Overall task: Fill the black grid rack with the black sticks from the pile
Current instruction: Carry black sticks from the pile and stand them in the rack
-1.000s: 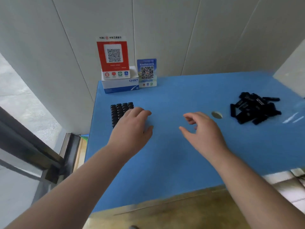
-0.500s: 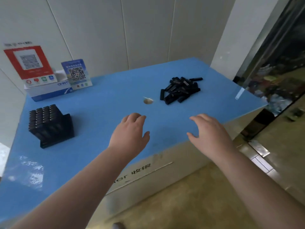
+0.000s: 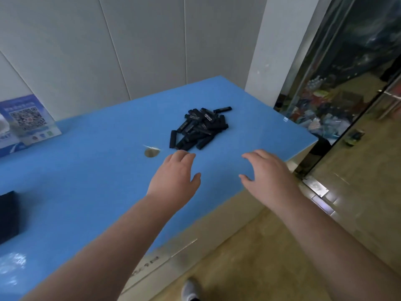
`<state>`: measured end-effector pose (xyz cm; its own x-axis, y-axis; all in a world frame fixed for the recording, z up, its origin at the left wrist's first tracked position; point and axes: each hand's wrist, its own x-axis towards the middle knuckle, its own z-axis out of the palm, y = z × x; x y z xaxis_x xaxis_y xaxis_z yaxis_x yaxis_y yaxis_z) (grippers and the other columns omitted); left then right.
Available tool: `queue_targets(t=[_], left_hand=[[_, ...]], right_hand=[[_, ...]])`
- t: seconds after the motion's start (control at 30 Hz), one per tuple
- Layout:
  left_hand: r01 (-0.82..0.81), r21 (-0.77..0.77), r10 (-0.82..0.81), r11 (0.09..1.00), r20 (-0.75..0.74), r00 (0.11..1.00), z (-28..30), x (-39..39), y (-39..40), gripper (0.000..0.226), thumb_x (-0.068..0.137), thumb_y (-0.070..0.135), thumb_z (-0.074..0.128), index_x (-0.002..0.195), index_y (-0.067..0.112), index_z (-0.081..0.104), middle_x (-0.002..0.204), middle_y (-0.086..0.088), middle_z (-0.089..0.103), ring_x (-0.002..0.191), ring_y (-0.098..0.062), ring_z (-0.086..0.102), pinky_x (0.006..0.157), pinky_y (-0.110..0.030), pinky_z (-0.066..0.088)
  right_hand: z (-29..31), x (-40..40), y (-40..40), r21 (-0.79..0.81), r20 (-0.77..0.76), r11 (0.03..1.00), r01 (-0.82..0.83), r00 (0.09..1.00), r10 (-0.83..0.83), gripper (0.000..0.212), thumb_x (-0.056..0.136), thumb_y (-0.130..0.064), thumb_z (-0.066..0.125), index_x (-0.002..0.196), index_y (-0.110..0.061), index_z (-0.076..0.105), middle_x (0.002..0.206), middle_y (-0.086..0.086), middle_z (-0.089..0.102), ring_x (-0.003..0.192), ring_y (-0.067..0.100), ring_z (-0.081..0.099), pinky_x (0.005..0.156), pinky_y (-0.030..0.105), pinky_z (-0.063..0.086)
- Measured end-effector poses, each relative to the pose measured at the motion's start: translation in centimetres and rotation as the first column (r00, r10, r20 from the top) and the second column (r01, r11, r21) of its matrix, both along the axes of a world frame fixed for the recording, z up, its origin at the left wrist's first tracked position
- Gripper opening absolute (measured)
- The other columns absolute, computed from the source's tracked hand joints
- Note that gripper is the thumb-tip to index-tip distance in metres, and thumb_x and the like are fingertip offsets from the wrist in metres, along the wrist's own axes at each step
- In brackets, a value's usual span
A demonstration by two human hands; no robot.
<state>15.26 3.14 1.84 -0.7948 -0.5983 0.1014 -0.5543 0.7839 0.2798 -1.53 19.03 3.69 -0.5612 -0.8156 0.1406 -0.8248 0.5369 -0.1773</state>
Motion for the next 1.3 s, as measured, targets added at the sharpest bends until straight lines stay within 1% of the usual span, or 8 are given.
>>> queue_targets(t=[0.13, 0.4, 0.57, 0.67, 0.9, 1.1, 1.23, 1.3], left_hand=[[0.029, 0.032, -0.029, 0.999, 0.007, 1.0, -0.7, -4.1, -2.9, 0.055, 0.099, 0.04, 0.047, 0.148, 0.018, 0.036, 0.147, 0.003, 0.038, 0.136, -0.019, 0.035, 0.11, -0.03, 0.031], [0.018, 0.018, -0.019, 1.0, 0.029, 0.999, -1.9, -10.0, -7.9, 0.048, 0.099, 0.022, 0.048, 0.146, 0.017, 0.042, 0.143, 0.001, 0.045, 0.132, -0.024, 0.039, 0.109, -0.035, 0.036], [-0.002, -0.034, 0.005, 0.999, 0.087, 0.996, -3.1, -13.1, -9.7, 0.061, 0.091, 0.001, 0.044, 0.148, 0.022, 0.04, 0.147, 0.004, 0.04, 0.135, -0.022, 0.033, 0.111, -0.031, 0.03], [-0.018, -0.071, 0.026, 0.997, 0.118, 0.993, -3.6, -14.7, -10.5, 0.059, 0.089, 0.002, 0.046, 0.145, 0.021, 0.044, 0.146, 0.004, 0.043, 0.132, -0.022, 0.036, 0.11, -0.032, 0.032], [0.004, -0.099, 0.014, 0.995, 0.178, 0.984, -4.7, -17.2, -12.0, 0.049, 0.096, 0.021, 0.047, 0.144, 0.027, 0.047, 0.146, 0.007, 0.046, 0.132, -0.021, 0.04, 0.112, -0.033, 0.033], [0.014, -0.206, 0.0, 0.979, 0.067, 0.998, -5.6, -17.7, -12.5, 0.028, 0.091, 0.02, 0.064, 0.118, 0.026, 0.067, 0.119, 0.007, 0.065, 0.108, -0.024, 0.058, 0.091, -0.037, 0.05], [-0.104, -0.304, 0.032, 0.947, -0.231, 0.972, -5.5, -17.8, -12.5, 0.019, 0.091, 0.019, 0.068, 0.11, 0.018, 0.07, 0.106, 0.004, 0.071, 0.099, -0.021, 0.064, 0.086, -0.035, 0.048], [-0.225, -0.228, 0.126, 0.947, -0.381, 0.916, -4.3, -18.0, -11.8, 0.018, 0.094, 0.02, 0.063, 0.109, 0.013, 0.07, 0.099, 0.002, 0.071, 0.09, -0.019, 0.062, 0.082, -0.031, 0.046]], right_hand=[[0.0, -3.4, -2.3, 0.017, 0.004, 1.0, 0.019, 1.0, -0.019, 0.051, 0.092, -0.037, 0.066, 0.138, -0.02, 0.054, 0.131, -0.004, 0.057, 0.122, 0.02, 0.052, 0.101, 0.035, 0.045], [-0.8, -8.5, -6.3, 0.01, 0.053, 1.0, -0.017, 0.998, 0.016, 0.048, 0.094, -0.036, 0.064, 0.138, -0.02, 0.053, 0.133, -0.005, 0.056, 0.124, 0.019, 0.05, 0.102, 0.034, 0.044], [-2.1, -12.1, -8.9, 0.004, 0.102, 0.996, -0.089, 0.991, 0.088, 0.046, 0.093, -0.034, 0.065, 0.136, -0.02, 0.056, 0.131, -0.005, 0.057, 0.122, 0.019, 0.052, 0.102, 0.033, 0.045], [-2.7, -14.2, -10.5, -0.008, 0.123, 0.99, -0.142, 0.982, 0.142, 0.045, 0.091, -0.033, 0.065, 0.134, -0.02, 0.058, 0.127, -0.005, 0.059, 0.12, 0.019, 0.053, 0.099, 0.033, 0.045], [-3.9, -18.1, -14.0, -0.025, 0.162, 0.961, -0.275, 0.948, 0.275, 0.043, 0.09, -0.032, 0.066, 0.131, -0.022, 0.059, 0.125, -0.006, 0.06, 0.118, 0.02, 0.054, 0.098, 0.034, 0.047], [-4.7, -20.0, -15.4, -0.013, 0.178, 0.939, -0.343, 0.923, 0.34, 0.041, 0.092, -0.035, 0.063, 0.131, -0.024, 0.058, 0.124, -0.008, 0.059, 0.118, 0.017, 0.053, 0.093, 0.032, 0.047], [-4.8, -20.6, -16.1, -0.006, 0.185, 0.926, -0.378, 0.909, 0.373, 0.04, 0.092, -0.035, 0.063, 0.13, -0.024, 0.058, 0.122, -0.008, 0.058, 0.119, 0.018, 0.052, 0.093, 0.035, 0.05], [-4.6, -20.6, -16.8, -0.016, 0.186, 0.916, -0.402, 0.898, 0.398, 0.04, 0.093, -0.034, 0.064, 0.131, -0.021, 0.06, 0.122, -0.006, 0.058, 0.117, 0.02, 0.053, 0.091, 0.036, 0.05]])
